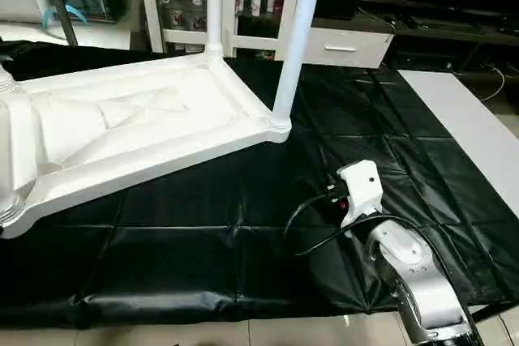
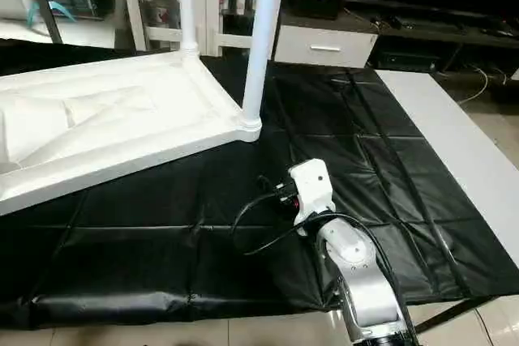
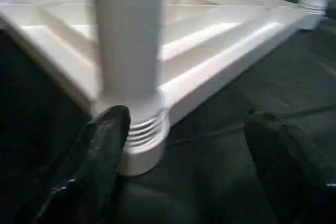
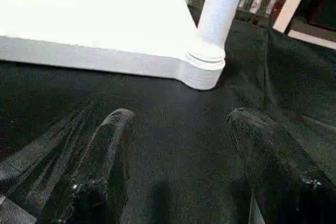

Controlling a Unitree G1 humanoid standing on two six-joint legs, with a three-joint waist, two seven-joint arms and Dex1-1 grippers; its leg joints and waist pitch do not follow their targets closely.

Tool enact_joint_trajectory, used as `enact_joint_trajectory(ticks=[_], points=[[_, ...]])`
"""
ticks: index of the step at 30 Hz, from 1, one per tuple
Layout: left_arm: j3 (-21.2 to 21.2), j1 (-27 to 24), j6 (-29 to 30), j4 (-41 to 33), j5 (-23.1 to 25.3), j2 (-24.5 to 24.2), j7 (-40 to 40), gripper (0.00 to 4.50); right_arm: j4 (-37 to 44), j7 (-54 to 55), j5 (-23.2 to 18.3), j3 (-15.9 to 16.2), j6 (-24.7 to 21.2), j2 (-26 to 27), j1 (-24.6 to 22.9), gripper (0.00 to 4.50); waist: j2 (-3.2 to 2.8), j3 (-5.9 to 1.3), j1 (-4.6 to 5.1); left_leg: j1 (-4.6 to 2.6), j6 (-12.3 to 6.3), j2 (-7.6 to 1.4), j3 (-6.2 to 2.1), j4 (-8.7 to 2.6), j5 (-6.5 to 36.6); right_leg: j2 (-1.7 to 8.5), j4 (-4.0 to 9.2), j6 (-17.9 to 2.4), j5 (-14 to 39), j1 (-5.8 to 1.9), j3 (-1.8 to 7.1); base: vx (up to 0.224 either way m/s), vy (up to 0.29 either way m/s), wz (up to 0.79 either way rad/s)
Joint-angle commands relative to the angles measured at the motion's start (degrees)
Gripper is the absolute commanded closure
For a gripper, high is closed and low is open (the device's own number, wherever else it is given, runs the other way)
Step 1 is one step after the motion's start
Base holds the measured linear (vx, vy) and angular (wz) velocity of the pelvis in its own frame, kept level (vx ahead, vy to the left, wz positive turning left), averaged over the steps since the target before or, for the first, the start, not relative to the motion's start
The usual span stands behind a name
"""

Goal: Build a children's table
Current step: Rotate table base

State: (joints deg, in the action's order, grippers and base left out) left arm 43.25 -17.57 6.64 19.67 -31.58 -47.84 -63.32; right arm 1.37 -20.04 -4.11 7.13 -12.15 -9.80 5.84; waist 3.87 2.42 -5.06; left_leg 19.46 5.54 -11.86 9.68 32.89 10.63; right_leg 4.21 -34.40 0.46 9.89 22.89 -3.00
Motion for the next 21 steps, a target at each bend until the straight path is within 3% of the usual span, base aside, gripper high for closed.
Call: enact_joint_trajectory(ticks=[1, 4, 7, 8, 10, 11, 12, 13, 14, 15, 16, 17, 18, 20, 21], points=[[2.1, -0.2, -1.8, 0.9, 0.9, -1.0, 0.3, 0.41, -1.0, -0.3, 0.0, -0.6, 0.7, -0.5, 0.0, 1.42, -2.14, -1.47, 0.06, -1.00, 1.91, -1.25, -0.88, -5.43, 31.2, 3.00, 5.25, -6.5, 26.5, -0.37, 2.53, 0.000, 0.000, 0.00], [2.2, 0.0, -2.5, 1.1, 0.7, -1.0, 0.6, 0.22, -1.0, -0.3, -0.1, -0.6, 0.6, -0.4, 0.2, 1.42, -1.92, -1.33, -0.07, -1.26, 2.01, -1.30, -1.04, -5.52, 33.1, 3.10, 5.47, -6.0, 28.6, -0.17, 2.49, 0.000, 0.000, 0.00], [0.7, 4.3, -3.0, 0.7, -0.4, -0.4, 1.8, 0.03, -1.6, -0.3, -0.2, -0.3, 0.6, 0.0, 0.9, 1.42, -2.43, -1.17, -0.21, -1.86, 2.47, -1.25, -1.29, -5.63, 36.1, 3.08, 5.96, -5.3, 31.4, 0.09, 2.27, 0.000, 0.000, 0.00], [0.7, 4.3, -3.0, 0.7, -0.4, -0.4, 1.8, 0.03, -1.6, -0.3, -0.2, -0.3, 0.6, 0.0, 0.9, 1.42, -2.35, -1.25, -0.29, -2.09, 2.57, -1.19, -1.28, -5.52, 36.2, 3.11, 5.99, -5.6, 30.8, 0.23, 2.25, 0.000, 0.000, 0.00], [-2.1, 8.6, -3.8, 1.8, 0.7, -0.4, 2.4, 0.03, -1.9, -0.2, -0.2, -0.3, 0.7, 0.1, 1.1, 1.42, -2.24, -1.36, -0.37, -1.52, 2.75, -1.23, -1.47, -5.75, 35.5, 3.24, 5.74, -5.4, 30.2, -0.40, 2.20, 0.000, 0.000, 0.00], [-2.1, 8.6, -3.8, 1.8, 0.7, -0.4, 2.4, 0.03, -1.9, -0.2, -0.2, -0.3, 0.7, 0.1, 1.1, 1.42, -2.62, -1.53, -0.48, -1.94, 2.93, -1.17, -1.34, -5.66, 35.5, 3.11, 5.78, -5.5, 29.4, -0.13, 2.26, 0.000, 0.000, 0.00], [-2.1, 8.6, -3.8, 1.8, 0.7, -0.4, 2.4, 0.03, -1.9, -0.2, -0.2, -0.3, 0.7, 0.1, 1.1, 1.42, -2.50, -1.44, -0.47, -1.85, 2.86, -1.17, -1.32, -5.65, 35.4, 3.15, 5.74, -5.7, 29.0, -0.12, 2.30, 0.000, 0.000, 0.00], [-4.5, 12.6, -5.2, 4.1, 2.5, -0.6, 3.1, 0.03, -2.0, -0.2, -0.2, -0.4, 0.9, 0.2, 1.0, 1.42, -2.77, -1.46, -0.45, -1.47, 2.93, -1.10, -1.49, -5.83, 34.7, 3.19, 5.70, -5.6, 29.0, -0.58, 2.21, 0.000, 0.000, 0.00], [-7.3, 17.3, -7.1, 7.7, 5.5, -0.9, 4.6, 0.03, -1.7, 0.0, 0.0, -0.3, 1.0, 0.4, 0.8, 1.42, -3.59, -1.72, -0.69, -1.94, 3.25, -1.02, -1.34, -5.63, 34.3, 3.18, 5.49, -5.9, 27.2, -0.26, 2.39, 0.000, 0.000, 0.00], [-7.3, 17.3, -7.1, 7.7, 5.5, -0.9, 4.6, 0.03, -1.7, 0.0, 0.0, -0.3, 1.0, 0.4, 0.8, 1.42, -3.23, -1.66, -0.52, -2.08, 3.16, -0.91, -1.14, -5.61, 34.3, 2.81, 5.86, -5.7, 27.1, -0.07, 2.27, 0.000, 0.000, 0.00], [-7.3, 17.3, -7.1, 7.7, 5.5, -0.9, 4.6, 0.03, -1.7, 0.0, 0.0, -0.3, 1.0, 0.4, 0.8, 1.42, -2.98, -1.79, -0.63, -1.74, 3.36, -1.02, -1.33, -5.59, 33.6, 3.17, 5.29, -6.3, 25.8, -0.58, 2.31, 0.000, 0.000, 0.00], [-11.5, 25.1, -10.3, 13.7, 10.1, -0.8, 6.9, 0.03, -1.0, 0.8, 0.1, -0.3, 1.1, 0.8, 0.3, 1.42, -4.28, -1.77, -0.55, -1.48, 3.84, -0.98, -1.53, -5.91, 33.5, 2.91, 5.23, -6.1, 25.2, -0.90, 2.09, 0.000, 0.000, 0.00], [-12.6, 26.9, -10.8, 15.0, 11.0, -0.6, 7.3, 0.03, -0.8, 1.0, 0.2, -0.4, 1.1, 0.9, 0.1, 1.42, -3.63, -2.07, -0.80, -2.39, 3.83, -0.90, -1.27, -5.39, 33.9, 3.01, 5.31, -6.6, 24.2, -0.37, 2.17, 0.000, 0.000, 0.00], [-12.6, 27.0, -10.9, 15.1, 11.1, -0.6, 7.3, 0.03, -0.8, 1.0, 0.2, -0.4, 1.1, 0.9, 0.1, 1.42, -3.40, -2.13, -0.74, -1.21, 3.99, -1.09, -1.52, -5.61, 31.3, 3.59, 4.69, -7.6, 23.1, -1.49, 2.27, 0.000, 0.000, 0.00], [-13.4, 28.5, -10.4, 15.4, 10.8, -0.1, 6.6, 0.03, -0.5, 1.1, 0.2, -0.4, 1.1, 1.0, -0.2, 1.42, -3.62, -2.19, -0.60, -1.20, 4.13, -1.09, -1.39, -5.56, 30.4, 3.47, 4.58, -8.0, 22.1, -1.46, 2.30, 0.000, 0.000, 0.00]])
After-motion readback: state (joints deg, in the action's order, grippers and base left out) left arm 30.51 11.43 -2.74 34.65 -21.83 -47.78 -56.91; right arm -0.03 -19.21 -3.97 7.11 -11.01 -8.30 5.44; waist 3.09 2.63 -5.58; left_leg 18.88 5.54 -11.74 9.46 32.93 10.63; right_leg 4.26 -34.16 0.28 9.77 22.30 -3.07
